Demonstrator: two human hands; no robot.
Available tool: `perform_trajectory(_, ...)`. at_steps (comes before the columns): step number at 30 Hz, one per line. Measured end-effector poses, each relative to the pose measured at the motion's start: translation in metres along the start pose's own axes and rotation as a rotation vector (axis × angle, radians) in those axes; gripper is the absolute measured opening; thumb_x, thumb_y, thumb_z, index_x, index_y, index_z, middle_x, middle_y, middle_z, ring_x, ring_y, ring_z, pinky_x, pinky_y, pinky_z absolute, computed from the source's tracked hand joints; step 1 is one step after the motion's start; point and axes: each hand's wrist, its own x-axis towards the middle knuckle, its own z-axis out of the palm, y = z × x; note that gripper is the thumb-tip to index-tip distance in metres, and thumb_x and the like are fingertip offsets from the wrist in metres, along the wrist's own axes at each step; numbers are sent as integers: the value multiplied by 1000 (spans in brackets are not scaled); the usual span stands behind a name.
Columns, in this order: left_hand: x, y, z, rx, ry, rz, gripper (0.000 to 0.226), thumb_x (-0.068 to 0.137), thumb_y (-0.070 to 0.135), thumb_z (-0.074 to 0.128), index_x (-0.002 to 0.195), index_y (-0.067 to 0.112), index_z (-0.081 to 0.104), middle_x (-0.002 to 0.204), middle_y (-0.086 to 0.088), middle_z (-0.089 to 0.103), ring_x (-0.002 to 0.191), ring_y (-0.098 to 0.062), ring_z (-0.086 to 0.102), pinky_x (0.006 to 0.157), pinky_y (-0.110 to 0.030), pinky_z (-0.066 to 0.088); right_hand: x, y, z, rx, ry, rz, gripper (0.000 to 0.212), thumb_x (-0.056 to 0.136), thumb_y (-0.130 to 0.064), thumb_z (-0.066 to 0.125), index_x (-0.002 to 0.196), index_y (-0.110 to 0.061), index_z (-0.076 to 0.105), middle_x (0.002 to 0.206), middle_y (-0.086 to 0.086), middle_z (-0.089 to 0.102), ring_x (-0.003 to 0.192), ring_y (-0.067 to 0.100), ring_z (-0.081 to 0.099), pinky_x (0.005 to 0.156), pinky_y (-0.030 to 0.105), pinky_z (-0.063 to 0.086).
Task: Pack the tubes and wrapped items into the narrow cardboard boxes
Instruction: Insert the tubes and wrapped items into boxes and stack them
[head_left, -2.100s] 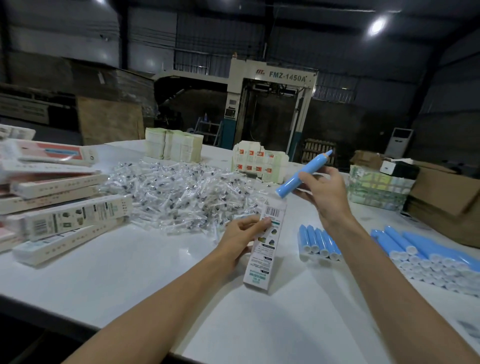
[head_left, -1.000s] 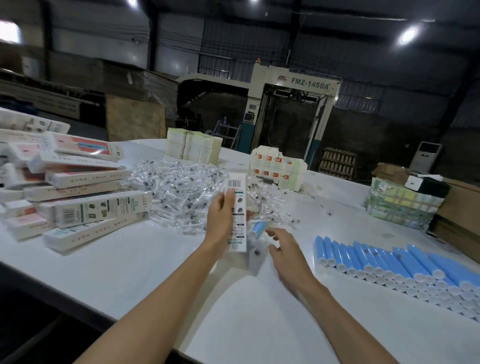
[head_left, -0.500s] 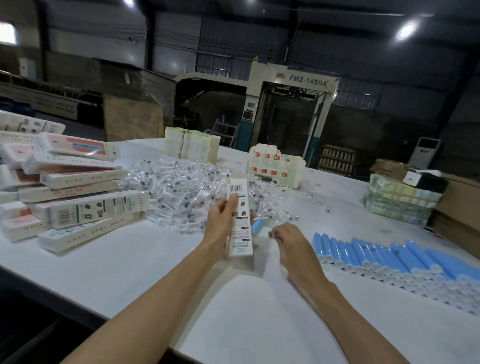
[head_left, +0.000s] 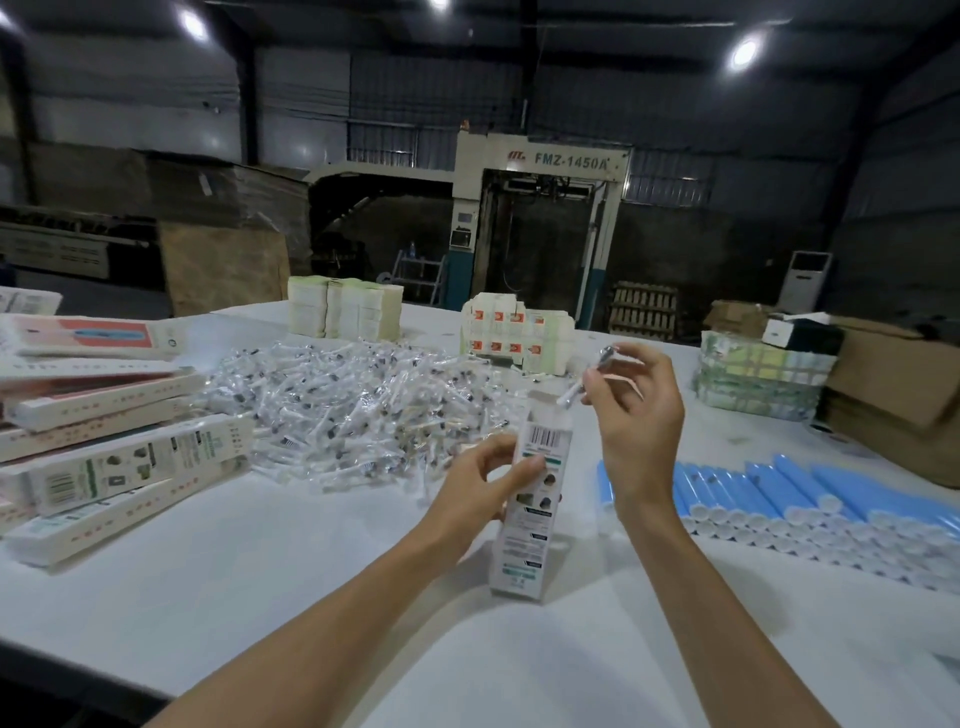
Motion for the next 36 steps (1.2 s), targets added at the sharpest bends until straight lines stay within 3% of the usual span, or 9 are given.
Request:
perform_trajectory(3, 0, 2, 0, 19, -15, 5, 35, 95, 41, 82, 123, 22, 74, 128, -2, 76, 110, -39, 76, 88, -77, 57, 5, -4, 4, -86, -20, -4, 28, 96, -7, 74, 119, -13, 59, 101, 1, 72, 94, 19, 75, 86, 34, 62)
perform_trajectory(7, -2, 2, 0, 28, -30, 29, 32, 96, 40, 81, 122, 23, 73, 129, -4, 75, 112, -42, 75, 87, -82, 53, 3, -2, 8, -187, -217, 74, 27, 94, -5, 74, 112, -17, 58, 95, -3, 72, 84, 14, 75, 73, 30, 63)
perform_trajectory(11, -5, 6, 1, 63, -5, 46, 31, 94, 42, 81, 120, 28, 76, 125, 4, 76, 115, -31, 75, 86, -78, 56, -3, 4, 11, -380, -330, 46, 25, 92, -6, 75, 104, -22, 59, 88, -8, 71, 86, 9, 69, 76, 24, 59)
perform_trajectory(17, -7, 8, 0, 74, 22, 32, 30, 97, 38, 80, 122, 24, 75, 124, 5, 78, 109, -26, 78, 94, -69, 59, -9, 15, 5, -690, -420, -57, 8, 99, -25, 68, 95, -18, 70, 108, -9, 57, 114, 11, 48, 97, 28, 41)
perform_trajectory(20, -7, 9, -1, 80, 36, 27, 29, 99, 34, 79, 125, 23, 74, 122, 2, 79, 108, -25, 79, 94, -63, 62, -13, 19, -6, -612, -352, -35, 8, 102, -25, 66, 105, -20, 71, 116, -6, 55, 116, 9, 50, 99, 23, 41)
perform_trajectory(23, -7, 9, -1, 61, 35, 35, 41, 97, 33, 81, 134, 30, 63, 118, -1, 81, 108, -21, 79, 86, -49, 65, -25, 26, -21, -409, -247, 50, 15, 103, -23, 64, 118, -23, 62, 113, -7, 64, 105, 6, 62, 89, 16, 48)
perform_trajectory(26, -9, 11, 1, 16, 9, 91, 60, 96, 33, 82, 145, 42, 48, 115, -3, 82, 104, -21, 80, 77, -31, 63, -43, 36, -27, -244, -330, 204, 30, 102, -25, 67, 129, -28, 56, 110, -13, 71, 106, 6, 68, 88, 17, 50)
perform_trajectory(30, -11, 10, 1, 50, 0, 171, 61, 98, 33, 80, 148, 46, 48, 121, -2, 80, 111, -19, 76, 81, -29, 63, -53, 40, -25, -128, -399, 239, 33, 105, -20, 63, 136, -29, 57, 117, -5, 76, 115, 16, 69, 99, 34, 54)
perform_trajectory(36, -10, 13, 3, 73, -26, 168, 49, 98, 33, 80, 141, 43, 60, 121, -2, 79, 109, -21, 77, 77, -34, 65, -50, 38, -30, -99, -433, 247, 27, 107, -17, 59, 129, -32, 64, 114, -6, 76, 109, 17, 70, 94, 29, 57)
